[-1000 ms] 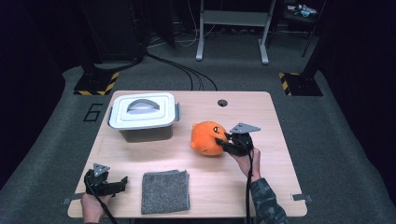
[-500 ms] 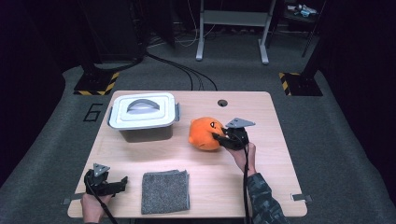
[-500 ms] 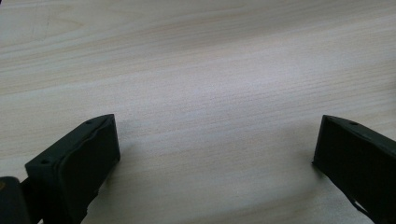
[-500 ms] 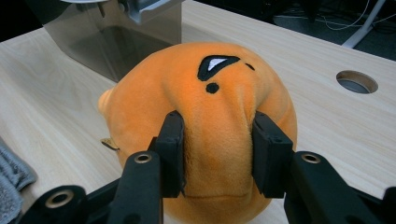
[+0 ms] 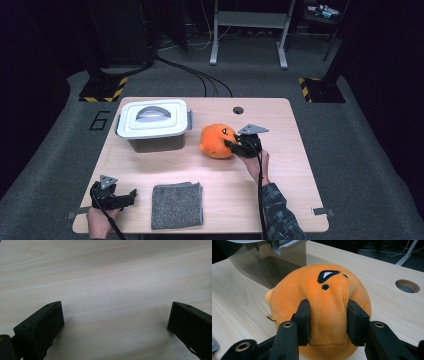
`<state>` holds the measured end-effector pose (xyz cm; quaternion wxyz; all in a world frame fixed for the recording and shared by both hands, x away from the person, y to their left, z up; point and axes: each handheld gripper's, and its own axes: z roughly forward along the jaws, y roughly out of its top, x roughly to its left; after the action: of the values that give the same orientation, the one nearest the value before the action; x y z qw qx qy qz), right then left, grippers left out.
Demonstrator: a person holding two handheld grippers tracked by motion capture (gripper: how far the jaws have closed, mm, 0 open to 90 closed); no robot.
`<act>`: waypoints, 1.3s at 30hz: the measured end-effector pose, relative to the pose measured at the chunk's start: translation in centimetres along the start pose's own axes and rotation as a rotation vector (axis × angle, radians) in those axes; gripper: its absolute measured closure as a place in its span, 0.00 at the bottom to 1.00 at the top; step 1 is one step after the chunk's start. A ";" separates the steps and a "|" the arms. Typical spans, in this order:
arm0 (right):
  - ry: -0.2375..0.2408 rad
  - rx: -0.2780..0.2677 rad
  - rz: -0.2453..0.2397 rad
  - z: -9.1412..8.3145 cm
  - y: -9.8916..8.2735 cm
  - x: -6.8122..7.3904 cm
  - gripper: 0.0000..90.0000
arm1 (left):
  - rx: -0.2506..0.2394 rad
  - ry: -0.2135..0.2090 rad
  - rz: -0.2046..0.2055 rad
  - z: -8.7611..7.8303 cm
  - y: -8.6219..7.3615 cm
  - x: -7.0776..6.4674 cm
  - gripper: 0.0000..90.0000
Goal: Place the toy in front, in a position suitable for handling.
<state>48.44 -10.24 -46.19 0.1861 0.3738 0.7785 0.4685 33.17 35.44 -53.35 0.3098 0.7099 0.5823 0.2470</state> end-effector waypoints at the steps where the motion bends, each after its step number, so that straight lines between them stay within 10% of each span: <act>1: -0.001 -0.002 -0.011 0.1 0.0 -0.1 0.65 | 0.000 0.000 0.000 0.0 0.0 0.0 0.00; 19: -0.011 -0.003 0.036 0.8 -0.6 -1.0 0.40 | -0.002 0.001 0.000 0.0 0.0 0.0 0.00; 39: -0.023 0.081 0.074 -5.3 -2.8 -1.9 0.02 | 0.007 -0.003 0.000 -0.1 0.0 0.1 0.00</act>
<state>45.14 -15.64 -46.13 0.1625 0.4150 0.7804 0.4386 33.16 35.49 -53.30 0.3082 0.7114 0.5826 0.2439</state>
